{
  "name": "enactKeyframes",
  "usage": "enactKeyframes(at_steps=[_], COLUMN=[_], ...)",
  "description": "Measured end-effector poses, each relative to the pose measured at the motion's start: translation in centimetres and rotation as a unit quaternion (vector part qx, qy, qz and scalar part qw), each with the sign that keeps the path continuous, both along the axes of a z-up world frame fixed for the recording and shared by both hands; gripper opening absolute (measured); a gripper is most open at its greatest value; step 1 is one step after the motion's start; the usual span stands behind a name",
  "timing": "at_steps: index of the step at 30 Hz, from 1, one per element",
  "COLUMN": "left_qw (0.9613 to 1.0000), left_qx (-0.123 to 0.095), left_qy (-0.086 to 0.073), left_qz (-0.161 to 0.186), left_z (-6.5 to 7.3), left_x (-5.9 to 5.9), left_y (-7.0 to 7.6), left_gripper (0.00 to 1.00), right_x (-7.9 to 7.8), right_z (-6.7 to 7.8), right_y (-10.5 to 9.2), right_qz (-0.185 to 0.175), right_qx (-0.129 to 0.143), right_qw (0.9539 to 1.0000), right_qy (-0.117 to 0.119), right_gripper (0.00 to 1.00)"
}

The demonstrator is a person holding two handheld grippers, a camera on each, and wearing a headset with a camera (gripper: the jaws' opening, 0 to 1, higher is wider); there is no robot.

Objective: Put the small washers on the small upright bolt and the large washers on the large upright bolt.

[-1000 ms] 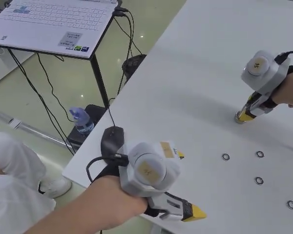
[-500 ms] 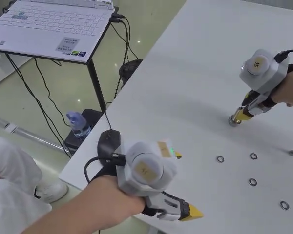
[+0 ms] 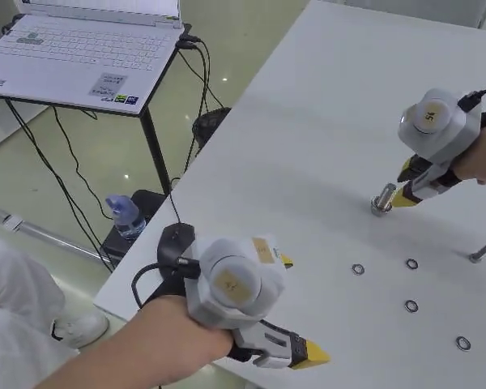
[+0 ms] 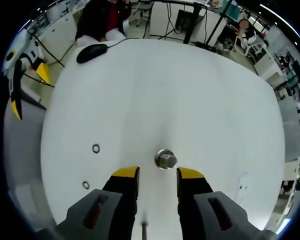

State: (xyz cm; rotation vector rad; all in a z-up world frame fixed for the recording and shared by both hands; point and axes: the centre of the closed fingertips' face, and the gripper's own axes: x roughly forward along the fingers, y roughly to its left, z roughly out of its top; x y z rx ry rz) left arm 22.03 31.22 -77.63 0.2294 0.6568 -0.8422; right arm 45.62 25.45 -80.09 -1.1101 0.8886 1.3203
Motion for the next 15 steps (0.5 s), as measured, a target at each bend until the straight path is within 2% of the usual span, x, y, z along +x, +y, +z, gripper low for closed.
enactKeyframes(at_steps=[15], left_qw=[1.0], left_qx=[0.0], left_qy=[-0.002], left_qz=[0.006], left_z=[0.3], left_x=[-0.2], left_y=[0.4], left_gripper=[0.72], right_x=[-4.4], right_z=[-0.2], right_y=[-2.5], right_qz=[0.001], right_qx=[0.013], right_qw=[0.9999], right_qy=[0.009], right_gripper=[0.3])
